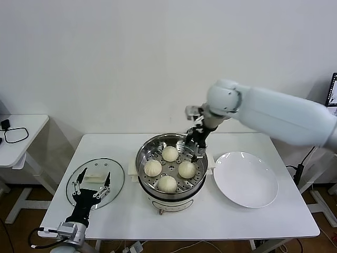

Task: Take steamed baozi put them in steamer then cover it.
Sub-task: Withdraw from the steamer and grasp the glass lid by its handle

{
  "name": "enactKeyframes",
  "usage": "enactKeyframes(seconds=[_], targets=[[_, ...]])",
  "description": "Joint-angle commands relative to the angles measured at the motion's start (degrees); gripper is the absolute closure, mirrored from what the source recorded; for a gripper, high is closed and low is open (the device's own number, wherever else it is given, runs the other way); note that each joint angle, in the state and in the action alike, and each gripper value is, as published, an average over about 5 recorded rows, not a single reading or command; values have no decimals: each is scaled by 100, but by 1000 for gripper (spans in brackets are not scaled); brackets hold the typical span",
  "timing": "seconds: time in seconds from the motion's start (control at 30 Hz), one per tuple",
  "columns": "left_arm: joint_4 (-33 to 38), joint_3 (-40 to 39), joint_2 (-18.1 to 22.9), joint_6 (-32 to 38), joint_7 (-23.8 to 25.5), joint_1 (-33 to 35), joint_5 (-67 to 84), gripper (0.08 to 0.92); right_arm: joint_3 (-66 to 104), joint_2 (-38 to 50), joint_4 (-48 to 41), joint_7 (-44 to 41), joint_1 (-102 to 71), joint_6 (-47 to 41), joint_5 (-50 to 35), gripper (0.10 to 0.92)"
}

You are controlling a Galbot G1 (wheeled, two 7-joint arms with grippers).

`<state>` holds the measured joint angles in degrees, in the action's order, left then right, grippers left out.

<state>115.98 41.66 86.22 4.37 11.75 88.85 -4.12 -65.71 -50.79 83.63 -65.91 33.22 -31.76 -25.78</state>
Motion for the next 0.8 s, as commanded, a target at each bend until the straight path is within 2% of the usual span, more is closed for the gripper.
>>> enactKeyframes(seconds=[0.03, 0.2, 0.4, 0.57, 0.8], targets=[[35, -69, 21, 29, -21, 13, -23, 177, 1882, 1682, 462, 55, -908, 193, -262, 203], [62, -103, 32, 47, -48, 7, -18, 177, 3699, 2375, 674, 883, -2526, 706, -423, 203], [84, -132, -5, -71, -64, -17, 11, 177, 6351, 2790, 1142, 2817, -5417, 1742, -972, 203], [67, -144, -79, -303, -147, -59, 69, 177, 8512, 2401, 1578, 4575, -7826, 2555, -1377, 203], [-40, -350, -124, 30, -67, -133, -81, 177, 10222, 1256, 2276, 5988, -9838, 3040, -1363, 203]])
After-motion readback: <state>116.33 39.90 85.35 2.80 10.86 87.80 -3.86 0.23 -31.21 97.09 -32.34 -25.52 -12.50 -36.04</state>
